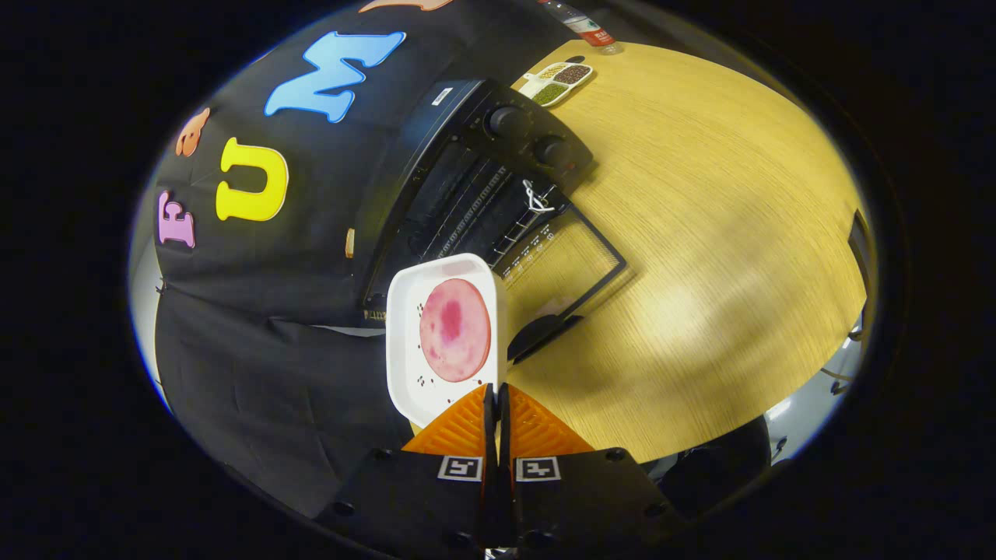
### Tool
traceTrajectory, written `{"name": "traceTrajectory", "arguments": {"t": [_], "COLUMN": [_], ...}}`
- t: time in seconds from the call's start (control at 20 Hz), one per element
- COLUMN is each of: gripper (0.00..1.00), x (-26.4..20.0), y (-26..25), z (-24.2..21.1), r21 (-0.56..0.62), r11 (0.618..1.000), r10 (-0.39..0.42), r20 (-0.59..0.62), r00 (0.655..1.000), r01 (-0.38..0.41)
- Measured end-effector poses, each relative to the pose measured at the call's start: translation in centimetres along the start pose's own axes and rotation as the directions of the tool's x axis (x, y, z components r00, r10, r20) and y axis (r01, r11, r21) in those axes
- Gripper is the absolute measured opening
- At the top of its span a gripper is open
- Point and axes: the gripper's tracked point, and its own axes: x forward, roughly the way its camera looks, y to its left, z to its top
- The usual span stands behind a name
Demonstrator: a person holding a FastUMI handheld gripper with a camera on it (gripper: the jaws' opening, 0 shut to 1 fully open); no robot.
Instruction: Open the toaster oven, put the food inside, and close the toaster oven door.
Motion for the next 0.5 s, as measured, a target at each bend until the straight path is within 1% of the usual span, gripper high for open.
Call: {"name": "traceTrajectory", "arguments": {"t": [0.15, 0.5], "gripper": [0.02, 0.02], "x": [2.6, 7.1], "y": [0.2, 1.3], "z": [1.5, 6.0], "r21": [0.034, 0.126], "r11": [0.999, 0.992], "r10": [-0.016, -0.015], "r20": [0.017, 0.131], "r00": [1.000, 0.991], "r01": [0.015, -0.002]}}
